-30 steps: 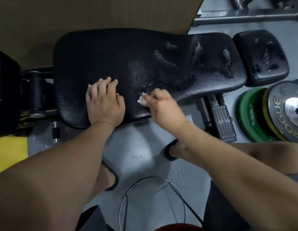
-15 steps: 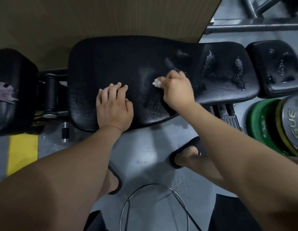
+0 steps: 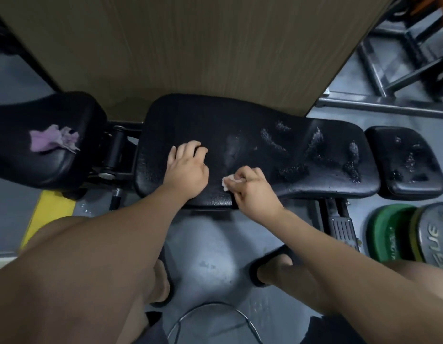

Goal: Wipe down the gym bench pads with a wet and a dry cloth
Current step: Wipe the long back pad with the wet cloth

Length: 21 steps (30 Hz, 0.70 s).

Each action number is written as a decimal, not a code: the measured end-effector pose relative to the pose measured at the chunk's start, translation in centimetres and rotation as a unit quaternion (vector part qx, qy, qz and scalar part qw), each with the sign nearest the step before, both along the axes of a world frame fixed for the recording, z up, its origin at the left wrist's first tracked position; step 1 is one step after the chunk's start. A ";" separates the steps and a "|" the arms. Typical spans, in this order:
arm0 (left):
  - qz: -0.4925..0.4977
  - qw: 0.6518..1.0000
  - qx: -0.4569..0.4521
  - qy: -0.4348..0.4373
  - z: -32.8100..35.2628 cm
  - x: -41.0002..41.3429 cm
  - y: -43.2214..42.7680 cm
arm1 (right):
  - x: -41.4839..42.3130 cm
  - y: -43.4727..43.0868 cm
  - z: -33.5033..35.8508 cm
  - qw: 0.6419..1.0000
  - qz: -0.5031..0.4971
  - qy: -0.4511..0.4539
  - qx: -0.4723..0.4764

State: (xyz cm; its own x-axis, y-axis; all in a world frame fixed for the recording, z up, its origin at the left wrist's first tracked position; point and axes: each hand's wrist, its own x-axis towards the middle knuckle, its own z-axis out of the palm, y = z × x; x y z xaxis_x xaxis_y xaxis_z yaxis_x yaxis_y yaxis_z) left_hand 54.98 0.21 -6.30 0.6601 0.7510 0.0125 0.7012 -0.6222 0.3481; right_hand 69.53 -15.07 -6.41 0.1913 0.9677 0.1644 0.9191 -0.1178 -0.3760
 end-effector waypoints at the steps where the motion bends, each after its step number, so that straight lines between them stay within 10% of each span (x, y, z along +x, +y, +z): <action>1: 0.008 1.000 -0.002 -0.002 0.1 0.2 0.3 | 0.0 0.1 -0.2 1.000 0.007 0.002 -0.009; 21: 0.127 0.991 0.040 0.009 -3.3 3.6 3.2 | 10.6 18.4 -0.4 0.996 -0.074 -0.008 -0.045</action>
